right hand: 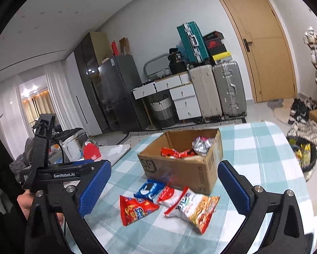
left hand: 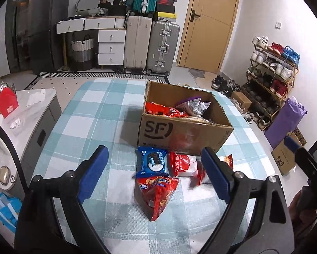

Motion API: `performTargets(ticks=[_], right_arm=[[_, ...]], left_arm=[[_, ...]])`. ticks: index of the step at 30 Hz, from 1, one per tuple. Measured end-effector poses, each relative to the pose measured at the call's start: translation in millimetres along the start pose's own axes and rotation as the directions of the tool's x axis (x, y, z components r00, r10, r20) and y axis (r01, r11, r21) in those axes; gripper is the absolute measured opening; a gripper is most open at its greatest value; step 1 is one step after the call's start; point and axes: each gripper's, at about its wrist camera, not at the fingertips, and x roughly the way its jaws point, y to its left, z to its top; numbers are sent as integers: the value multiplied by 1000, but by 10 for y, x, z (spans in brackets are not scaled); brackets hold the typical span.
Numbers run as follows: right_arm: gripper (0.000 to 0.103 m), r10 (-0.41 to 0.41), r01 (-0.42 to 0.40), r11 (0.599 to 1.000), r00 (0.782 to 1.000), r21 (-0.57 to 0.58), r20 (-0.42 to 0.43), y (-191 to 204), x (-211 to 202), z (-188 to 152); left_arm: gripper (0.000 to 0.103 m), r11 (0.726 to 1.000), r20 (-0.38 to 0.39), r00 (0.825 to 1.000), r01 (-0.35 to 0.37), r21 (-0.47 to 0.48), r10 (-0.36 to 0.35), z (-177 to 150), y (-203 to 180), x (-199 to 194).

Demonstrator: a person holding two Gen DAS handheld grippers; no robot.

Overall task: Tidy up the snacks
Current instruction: 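Move both tools back toward the snacks left beside the box, then grasp the spicy noodle snack bag with the right gripper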

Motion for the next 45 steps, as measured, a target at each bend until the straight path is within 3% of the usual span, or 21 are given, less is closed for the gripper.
performTargets(ticks=[4,7,10,19,31,35,45], right_arm=[[102,-12,12,1000,999,19,-32,-51,31,-145],[102,-21,23,999,998,32,-64,-93,74,-267],[102,-22,27,998,995,59,-96,-163,137,-374],[102,-48,65,994,983,89,-179,-267,386,-562],[102,-89,149,976,937,156,-338,-540,827,-741],[102,-67,156,966,921,205,-383,-654,1028,-783],[102,-26,154,950,905,270,-425,-725,1385,-788]], left_arm=[[90,1000,10,1000,-15,20,15,-176,13,37],[102,999,22,1000,-23,46,22,-310,-10,67],[102,998,43,999,-29,49,27,-404,9,109],[102,999,-16,999,-48,13,49,-573,185,421],[102,998,-96,993,-62,6,63,-787,310,806],[102,997,-98,992,-73,29,75,-836,289,867],[102,997,-67,995,-68,45,71,-884,297,882]])
